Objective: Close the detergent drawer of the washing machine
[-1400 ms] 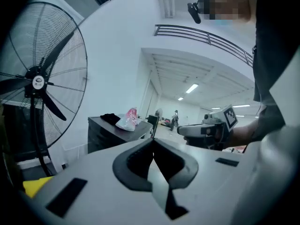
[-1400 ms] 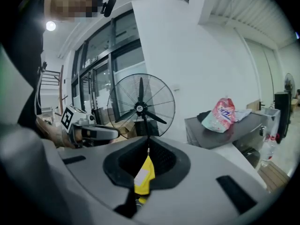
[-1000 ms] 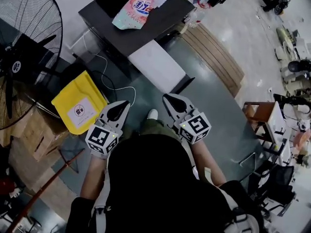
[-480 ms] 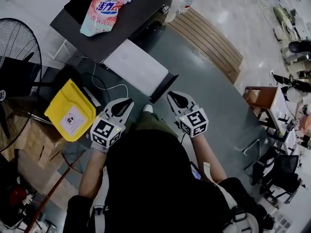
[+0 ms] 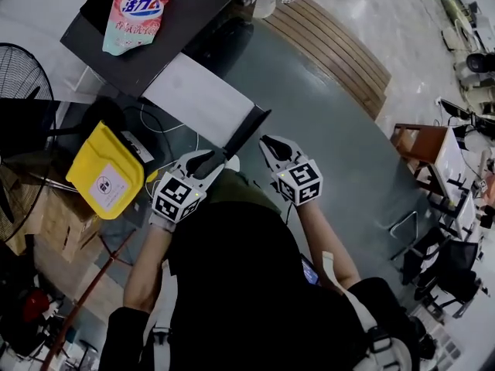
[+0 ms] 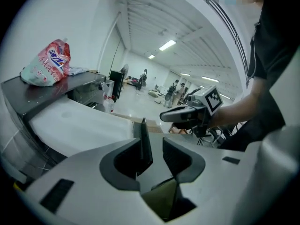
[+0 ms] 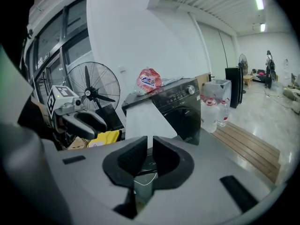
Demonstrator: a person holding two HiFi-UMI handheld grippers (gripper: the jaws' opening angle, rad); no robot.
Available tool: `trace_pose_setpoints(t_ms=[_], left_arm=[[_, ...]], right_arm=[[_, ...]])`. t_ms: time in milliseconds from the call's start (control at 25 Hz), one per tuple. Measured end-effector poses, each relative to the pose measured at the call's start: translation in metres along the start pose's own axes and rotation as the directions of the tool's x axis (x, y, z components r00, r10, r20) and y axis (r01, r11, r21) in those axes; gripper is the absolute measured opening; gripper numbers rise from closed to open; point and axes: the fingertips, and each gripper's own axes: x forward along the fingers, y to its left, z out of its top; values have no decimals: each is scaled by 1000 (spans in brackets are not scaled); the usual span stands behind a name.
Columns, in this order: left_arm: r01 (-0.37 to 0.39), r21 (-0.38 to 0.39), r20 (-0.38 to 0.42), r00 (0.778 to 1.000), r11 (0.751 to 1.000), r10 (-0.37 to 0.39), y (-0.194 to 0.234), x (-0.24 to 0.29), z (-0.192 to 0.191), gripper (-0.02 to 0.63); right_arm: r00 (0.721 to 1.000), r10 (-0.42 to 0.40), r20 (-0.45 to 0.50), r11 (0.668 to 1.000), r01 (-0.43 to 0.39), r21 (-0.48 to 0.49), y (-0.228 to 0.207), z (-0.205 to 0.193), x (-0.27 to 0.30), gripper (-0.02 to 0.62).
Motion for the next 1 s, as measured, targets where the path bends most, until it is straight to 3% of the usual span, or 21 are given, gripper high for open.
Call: trace_pose_setpoints(t_ms=[400,680,1000], left_arm=[[76,61,-143,988,995,-66,-9,44,-40,170],[136,112,-224,968,984,-108,-4,68,-62,170],[180,135,-278,951,974,-137,3,82,-75,149]], right_arm=[[998,-51,-43,983,58,174,-13,-26,25,118],[992,-104,-72,929,123,349,-27,-42,38,161],[989,-107,-100,875,142,464,-30,-50,53,173]])
